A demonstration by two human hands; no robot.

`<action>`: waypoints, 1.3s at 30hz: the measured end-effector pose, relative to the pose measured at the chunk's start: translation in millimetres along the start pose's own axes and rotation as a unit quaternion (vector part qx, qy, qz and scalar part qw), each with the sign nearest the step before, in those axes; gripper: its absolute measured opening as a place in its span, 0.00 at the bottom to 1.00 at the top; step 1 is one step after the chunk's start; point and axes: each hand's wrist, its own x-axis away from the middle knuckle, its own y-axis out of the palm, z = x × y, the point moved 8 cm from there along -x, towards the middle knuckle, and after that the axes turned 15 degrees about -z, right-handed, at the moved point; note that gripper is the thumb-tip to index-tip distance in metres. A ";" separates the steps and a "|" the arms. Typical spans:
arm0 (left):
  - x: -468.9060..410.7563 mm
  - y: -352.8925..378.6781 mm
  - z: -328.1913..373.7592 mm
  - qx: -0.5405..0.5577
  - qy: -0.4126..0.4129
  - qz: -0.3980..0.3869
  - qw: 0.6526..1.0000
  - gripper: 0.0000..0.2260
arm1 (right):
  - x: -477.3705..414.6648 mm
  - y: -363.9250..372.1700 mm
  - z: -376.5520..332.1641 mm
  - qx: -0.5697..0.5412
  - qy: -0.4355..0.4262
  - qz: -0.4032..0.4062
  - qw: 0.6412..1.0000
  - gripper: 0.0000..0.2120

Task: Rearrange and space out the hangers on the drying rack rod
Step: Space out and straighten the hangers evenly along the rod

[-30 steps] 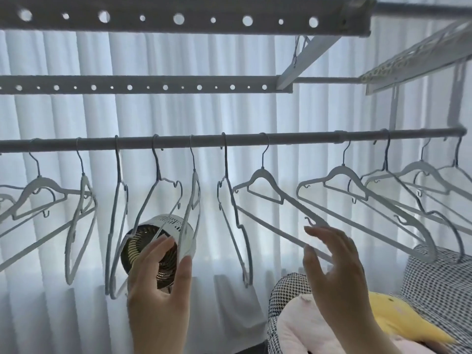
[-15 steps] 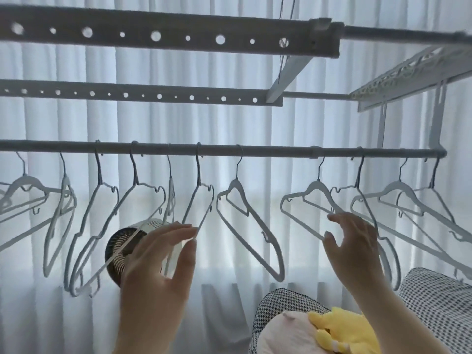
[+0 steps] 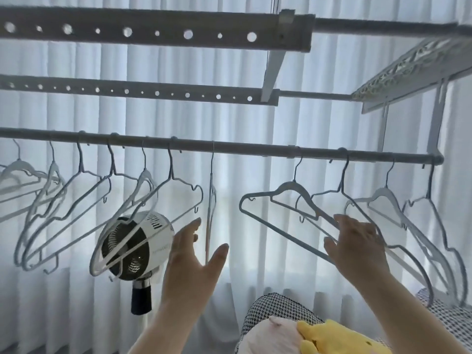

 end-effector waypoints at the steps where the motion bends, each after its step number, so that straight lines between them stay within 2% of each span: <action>1: -1.4 2.3 -1.5 -0.008 -0.007 -0.001 1.000 0.25 | -3.3 0.4 1.6 0.014 0.008 -0.006 1.000 0.23; 3: -5.7 7.8 -3.9 -0.019 -0.014 -0.014 1.000 0.25 | -10.7 5.8 8.1 0.004 0.023 -0.034 0.999 0.21; 5: -9.7 13.2 -5.1 -0.031 -0.013 -0.028 0.999 0.24 | -16.5 14.1 14.6 -0.018 0.035 -0.064 0.997 0.15; 8: -14.1 17.2 -6.3 -0.065 -0.015 -0.047 0.997 0.23 | -18.4 22.2 16.0 -0.043 0.021 -0.064 0.997 0.07; 12: -18.7 19.1 -9.8 -0.089 -0.040 -0.065 0.993 0.23 | -16.9 19.3 12.2 -0.087 0.000 -0.024 0.996 0.09; 17: -20.4 19.9 -6.2 -0.094 -0.029 -0.071 0.993 0.23 | -8.2 10.8 2.2 -0.101 -0.023 0.004 0.995 0.12; 26: -20.4 13.8 -12.7 -0.062 -0.028 -0.080 0.994 0.23 | -10.2 21.1 -27.1 -0.087 -0.021 -0.034 0.995 0.09; 39: -14.9 -2.3 -23.5 -0.043 -0.044 -0.099 0.993 0.22 | -10.5 39.8 -99.7 -0.011 -0.046 -0.092 0.995 0.12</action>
